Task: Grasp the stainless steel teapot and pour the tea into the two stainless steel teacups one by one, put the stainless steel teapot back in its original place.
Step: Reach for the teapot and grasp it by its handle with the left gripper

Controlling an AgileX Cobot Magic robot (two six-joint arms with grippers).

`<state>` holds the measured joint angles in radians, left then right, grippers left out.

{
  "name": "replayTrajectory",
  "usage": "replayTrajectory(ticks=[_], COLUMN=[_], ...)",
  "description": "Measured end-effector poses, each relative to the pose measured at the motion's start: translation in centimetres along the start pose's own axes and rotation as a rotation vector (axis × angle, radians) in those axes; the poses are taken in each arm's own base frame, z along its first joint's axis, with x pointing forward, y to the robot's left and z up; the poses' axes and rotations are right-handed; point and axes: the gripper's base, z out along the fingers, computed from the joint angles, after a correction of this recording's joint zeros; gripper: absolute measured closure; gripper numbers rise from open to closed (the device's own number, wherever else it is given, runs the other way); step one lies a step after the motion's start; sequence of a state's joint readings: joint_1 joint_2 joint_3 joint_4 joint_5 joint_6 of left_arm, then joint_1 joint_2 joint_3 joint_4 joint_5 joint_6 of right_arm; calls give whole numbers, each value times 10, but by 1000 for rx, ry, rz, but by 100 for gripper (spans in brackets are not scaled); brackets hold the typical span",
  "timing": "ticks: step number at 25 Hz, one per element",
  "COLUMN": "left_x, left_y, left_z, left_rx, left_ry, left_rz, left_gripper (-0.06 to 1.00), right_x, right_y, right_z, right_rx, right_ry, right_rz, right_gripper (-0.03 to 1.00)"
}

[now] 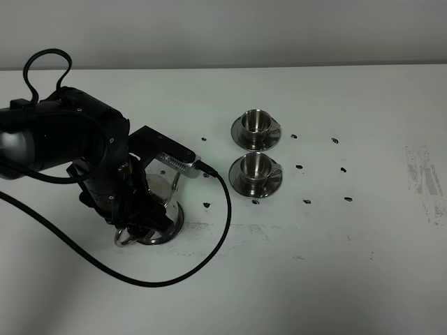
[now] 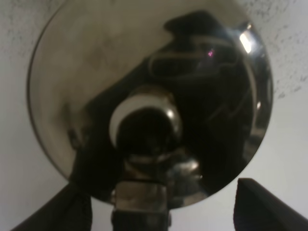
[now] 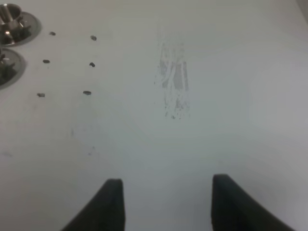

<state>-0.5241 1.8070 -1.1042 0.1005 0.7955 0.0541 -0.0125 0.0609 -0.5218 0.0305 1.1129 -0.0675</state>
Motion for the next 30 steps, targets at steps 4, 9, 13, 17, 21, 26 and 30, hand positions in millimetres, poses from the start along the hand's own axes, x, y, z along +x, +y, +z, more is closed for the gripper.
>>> replayTrajectory(ticks=[4, 9, 13, 17, 21, 26, 30], left_x=[0, 2, 4, 4, 3, 2, 0], left_y=[0, 0, 3, 5, 5, 4, 4], left_z=[0, 0, 0, 1, 1, 9, 11], left_rx=[2, 5, 7, 7, 6, 15, 20], left_ry=[-4, 24, 37, 39, 29, 49, 38], left_rz=[-2, -3, -16, -23, -22, -24, -27], left_gripper=[35, 35, 35, 35, 35, 35, 35], right_x=[0, 0, 0, 0, 0, 0, 0], right_y=[0, 0, 0, 0, 0, 0, 0], right_z=[0, 0, 0, 0, 0, 0, 0], right_rx=[0, 0, 0, 0, 0, 0, 0], right_ry=[0, 0, 0, 0, 0, 0, 0], right_rz=[0, 0, 0, 0, 0, 0, 0], right_gripper=[56, 56, 56, 56, 56, 56, 56])
